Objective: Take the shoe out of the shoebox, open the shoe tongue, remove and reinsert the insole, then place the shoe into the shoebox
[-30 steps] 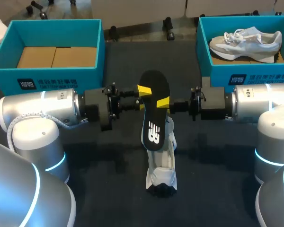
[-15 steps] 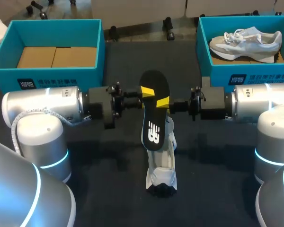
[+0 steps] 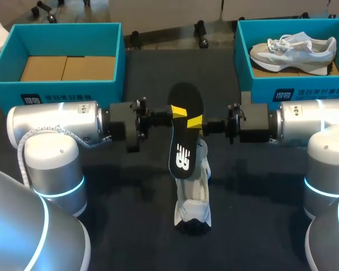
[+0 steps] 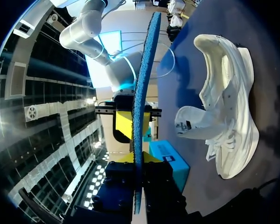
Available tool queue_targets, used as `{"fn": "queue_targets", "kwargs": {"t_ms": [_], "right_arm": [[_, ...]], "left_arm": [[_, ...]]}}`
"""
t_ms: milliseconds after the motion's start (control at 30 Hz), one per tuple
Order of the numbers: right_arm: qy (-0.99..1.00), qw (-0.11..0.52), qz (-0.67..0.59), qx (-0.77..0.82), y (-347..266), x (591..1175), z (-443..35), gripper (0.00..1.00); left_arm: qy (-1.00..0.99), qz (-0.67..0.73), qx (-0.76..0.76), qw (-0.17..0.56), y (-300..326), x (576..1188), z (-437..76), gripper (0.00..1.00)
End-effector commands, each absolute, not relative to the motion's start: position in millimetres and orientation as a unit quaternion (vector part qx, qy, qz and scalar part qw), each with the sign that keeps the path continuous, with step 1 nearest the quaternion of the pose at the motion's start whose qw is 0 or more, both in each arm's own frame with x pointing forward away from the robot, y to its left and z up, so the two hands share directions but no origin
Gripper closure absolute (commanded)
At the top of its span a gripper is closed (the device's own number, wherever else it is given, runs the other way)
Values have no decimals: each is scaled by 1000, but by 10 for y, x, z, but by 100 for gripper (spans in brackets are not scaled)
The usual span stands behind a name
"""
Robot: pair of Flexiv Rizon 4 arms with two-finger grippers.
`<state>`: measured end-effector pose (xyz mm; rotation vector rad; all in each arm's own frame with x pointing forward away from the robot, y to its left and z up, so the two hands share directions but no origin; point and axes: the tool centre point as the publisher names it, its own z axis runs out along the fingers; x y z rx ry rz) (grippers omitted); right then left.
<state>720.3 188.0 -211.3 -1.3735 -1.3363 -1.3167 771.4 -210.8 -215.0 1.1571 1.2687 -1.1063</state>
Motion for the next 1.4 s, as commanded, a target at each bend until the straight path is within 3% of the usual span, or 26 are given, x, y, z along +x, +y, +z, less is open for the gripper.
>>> {"fn": "queue_targets", "kwargs": {"t_ms": [33, 67, 767, 900, 1267, 1400], "right_arm": [[-526, 394, -522, -543, 1890, 7185, -2115, 4], [-525, 390, -525, -545, 1866, 7181, -2117, 0], [-601, 338, -521, -503, 1115, 6950, -2109, 0], [-602, 340, -517, -504, 1099, 6948, -2118, 0], [-602, 340, -517, -504, 1099, 6948, -2118, 0], [-683, 341, -442, -472, 1098, 6912, -2099, 0]], "left_arm": [[529, -462, 485, 522, -2111, 7717, -2163, 100], [529, -462, 485, 521, -2091, 7708, -2161, 100], [591, -470, 490, 435, -1429, 7182, -2073, 100], [610, -475, 493, 399, -1367, 7084, -2051, 100], [610, -443, 513, 410, -1340, 7061, -2057, 100], [620, -456, 519, 373, -1389, 6862, -2098, 100]]}}
